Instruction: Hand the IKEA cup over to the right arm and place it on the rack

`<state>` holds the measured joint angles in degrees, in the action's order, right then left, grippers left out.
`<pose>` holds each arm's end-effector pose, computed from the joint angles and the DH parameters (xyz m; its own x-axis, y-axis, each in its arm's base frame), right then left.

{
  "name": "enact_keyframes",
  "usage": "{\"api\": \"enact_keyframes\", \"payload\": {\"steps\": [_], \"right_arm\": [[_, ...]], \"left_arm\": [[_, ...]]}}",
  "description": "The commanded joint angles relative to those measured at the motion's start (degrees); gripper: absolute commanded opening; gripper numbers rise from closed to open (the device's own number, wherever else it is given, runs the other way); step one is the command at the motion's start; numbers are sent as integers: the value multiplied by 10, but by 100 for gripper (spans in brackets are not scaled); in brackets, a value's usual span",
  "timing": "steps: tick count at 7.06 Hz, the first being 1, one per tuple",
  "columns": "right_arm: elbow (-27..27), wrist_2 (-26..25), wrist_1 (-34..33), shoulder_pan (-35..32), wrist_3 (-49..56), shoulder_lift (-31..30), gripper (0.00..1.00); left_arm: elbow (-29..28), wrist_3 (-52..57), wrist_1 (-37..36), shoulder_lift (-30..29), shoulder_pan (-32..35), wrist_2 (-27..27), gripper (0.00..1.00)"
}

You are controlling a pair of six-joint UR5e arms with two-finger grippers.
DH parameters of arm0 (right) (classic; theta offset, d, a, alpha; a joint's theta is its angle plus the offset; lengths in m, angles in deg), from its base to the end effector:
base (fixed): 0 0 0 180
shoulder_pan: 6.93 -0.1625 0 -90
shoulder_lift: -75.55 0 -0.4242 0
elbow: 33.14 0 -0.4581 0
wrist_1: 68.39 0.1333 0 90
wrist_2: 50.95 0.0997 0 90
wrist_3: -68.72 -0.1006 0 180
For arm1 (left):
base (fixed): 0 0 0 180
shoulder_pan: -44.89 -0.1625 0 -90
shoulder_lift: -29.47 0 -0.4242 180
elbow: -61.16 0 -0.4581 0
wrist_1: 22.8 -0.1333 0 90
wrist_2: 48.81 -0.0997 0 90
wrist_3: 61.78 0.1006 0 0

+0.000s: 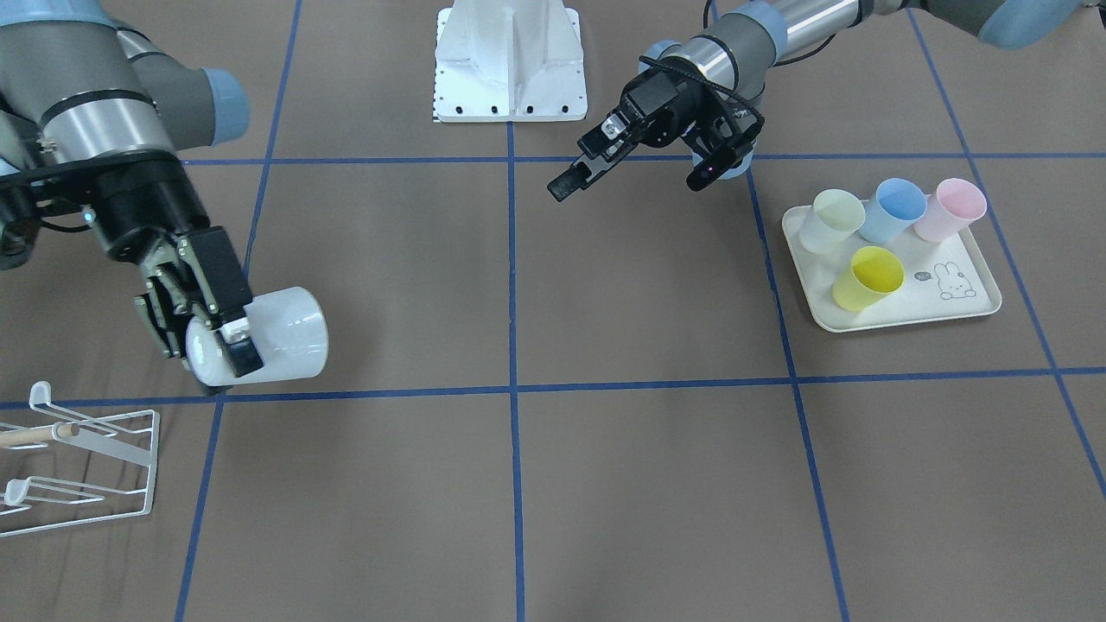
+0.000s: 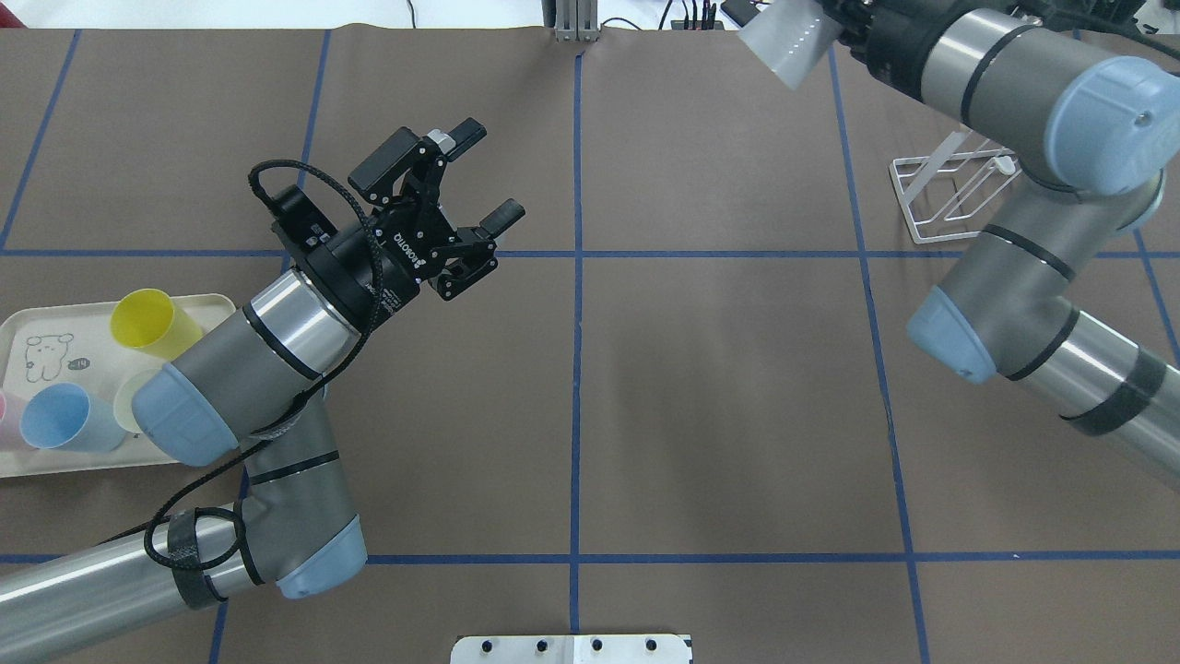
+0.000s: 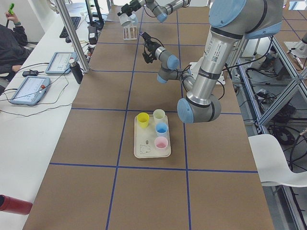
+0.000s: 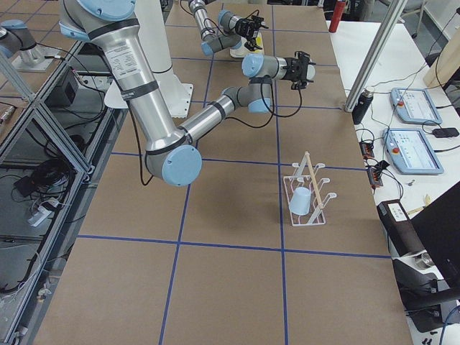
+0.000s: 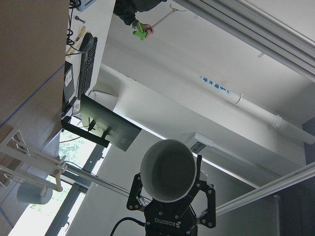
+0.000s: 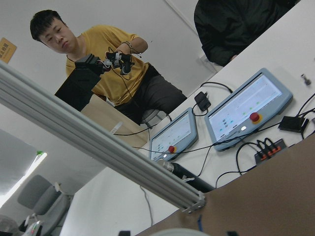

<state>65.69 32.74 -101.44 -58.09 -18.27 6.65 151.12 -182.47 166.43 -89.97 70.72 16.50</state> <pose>-0.2983 -0.6007 0.2356 0.0784 0.0141 0.9968 -0.8401 0.5394 0.0584 0.4788 -0.4265 0.1721 -0.8352 -0.1109 -0.5387 0.3062 0.7198 -0.6230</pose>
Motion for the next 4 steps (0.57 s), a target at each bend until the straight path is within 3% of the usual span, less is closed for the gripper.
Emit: {"api": "enact_keyframes", "payload": {"steps": [1,3,4], "right_arm": [[32,-53,-55,-14,139,-83,0],[36,-113,-64,-14,277,-149,0],[34,-135,-63,-14,327,-177,0]], "left_arm": [[15,62,-67,1,8,0,100],[53,75,-183,-1,19,2,100],[56,110,-187,1,21,0,100]]}}
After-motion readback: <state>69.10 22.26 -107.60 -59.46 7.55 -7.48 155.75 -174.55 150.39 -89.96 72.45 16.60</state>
